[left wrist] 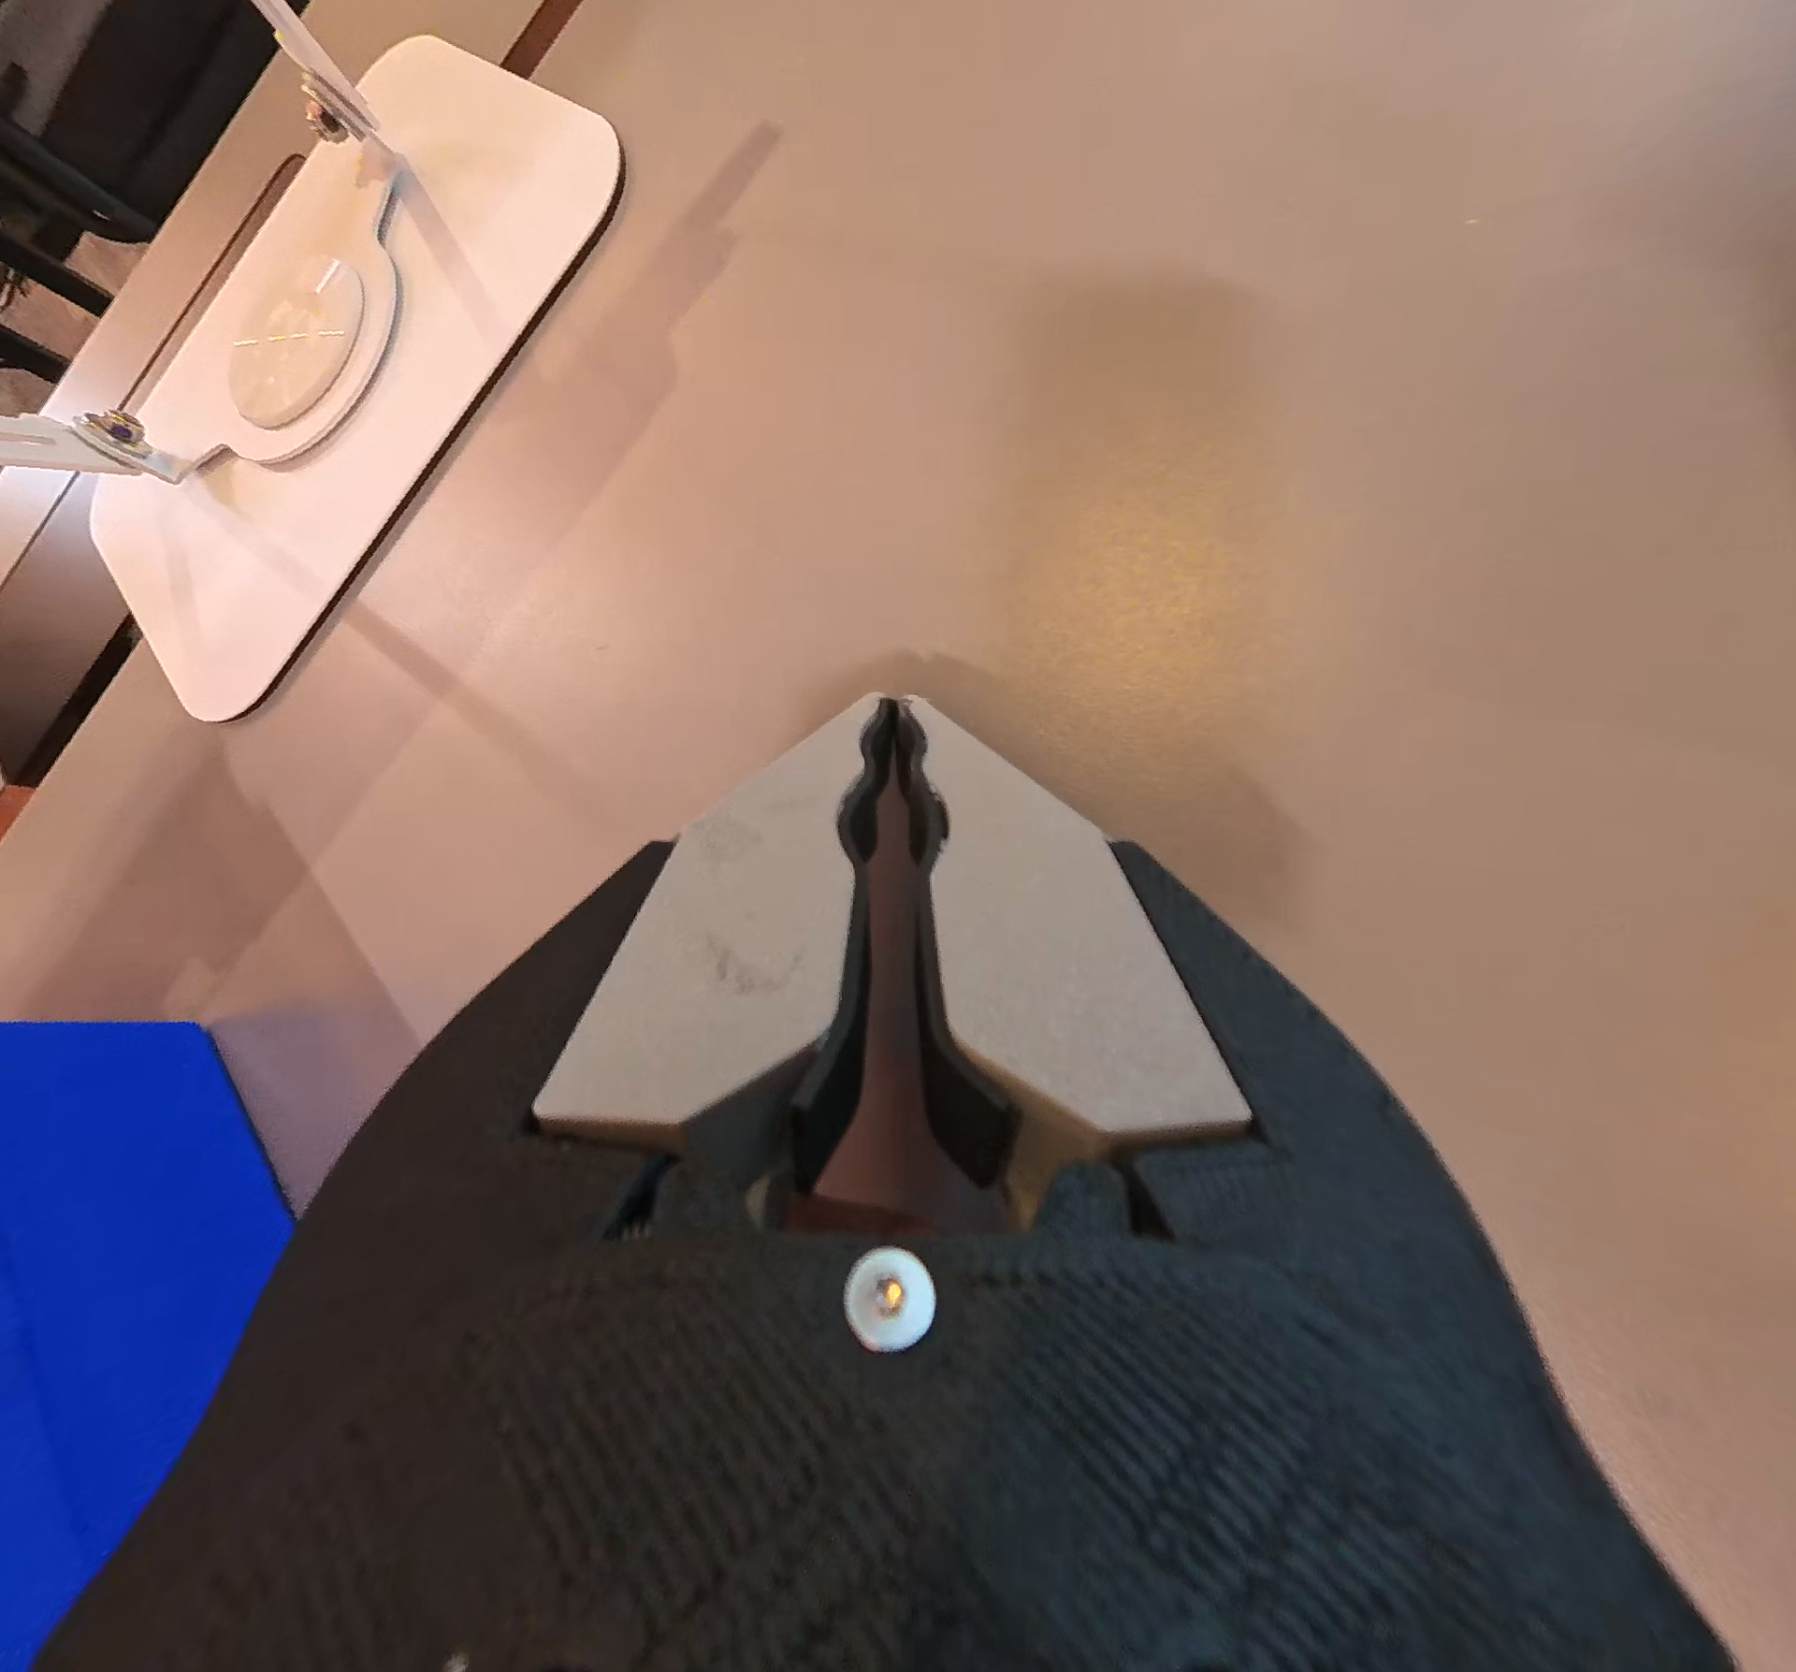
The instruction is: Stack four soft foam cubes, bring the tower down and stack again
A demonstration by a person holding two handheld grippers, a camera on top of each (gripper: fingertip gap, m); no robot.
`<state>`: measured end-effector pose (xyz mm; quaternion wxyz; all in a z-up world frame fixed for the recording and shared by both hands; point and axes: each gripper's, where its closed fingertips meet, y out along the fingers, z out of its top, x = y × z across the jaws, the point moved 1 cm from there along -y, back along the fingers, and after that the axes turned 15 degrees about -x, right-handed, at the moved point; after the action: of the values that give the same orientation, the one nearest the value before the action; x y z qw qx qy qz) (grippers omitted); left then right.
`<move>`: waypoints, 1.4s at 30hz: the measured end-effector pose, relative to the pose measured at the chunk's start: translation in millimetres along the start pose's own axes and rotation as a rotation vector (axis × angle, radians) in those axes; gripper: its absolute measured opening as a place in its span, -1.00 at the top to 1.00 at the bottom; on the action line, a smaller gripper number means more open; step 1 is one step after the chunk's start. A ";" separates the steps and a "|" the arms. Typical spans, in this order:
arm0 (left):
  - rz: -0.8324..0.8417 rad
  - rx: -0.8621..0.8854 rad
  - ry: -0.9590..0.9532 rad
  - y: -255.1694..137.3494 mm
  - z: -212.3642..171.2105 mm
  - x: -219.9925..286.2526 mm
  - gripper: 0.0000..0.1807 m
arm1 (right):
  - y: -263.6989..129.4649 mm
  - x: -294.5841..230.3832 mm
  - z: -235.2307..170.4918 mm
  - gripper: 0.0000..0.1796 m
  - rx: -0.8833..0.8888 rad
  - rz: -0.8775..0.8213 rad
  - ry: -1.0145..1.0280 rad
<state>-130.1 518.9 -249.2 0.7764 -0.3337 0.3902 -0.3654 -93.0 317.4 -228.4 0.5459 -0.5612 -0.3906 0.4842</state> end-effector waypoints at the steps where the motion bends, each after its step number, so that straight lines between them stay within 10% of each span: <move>1: 0.000 0.000 0.000 0.0 0.0 0.1 1.00 | -2.4 12.6 0.0 1.00 0.013 -0.058 0.042; 16: -0.001 0.002 -0.002 -0.1 -0.1 0.2 1.00 | -74.2 87.7 -0.5 1.00 0.409 -0.452 0.272; 42: 0.018 -0.008 0.016 -1.0 -0.8 0.6 1.00 | -55.8 167.8 -85.2 0.93 0.547 -0.614 0.558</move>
<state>-130.8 517.7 -249.0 0.7754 -0.3303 0.4006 -0.3595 32.6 465.2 -198.3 0.8742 -0.3648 -0.2356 0.2172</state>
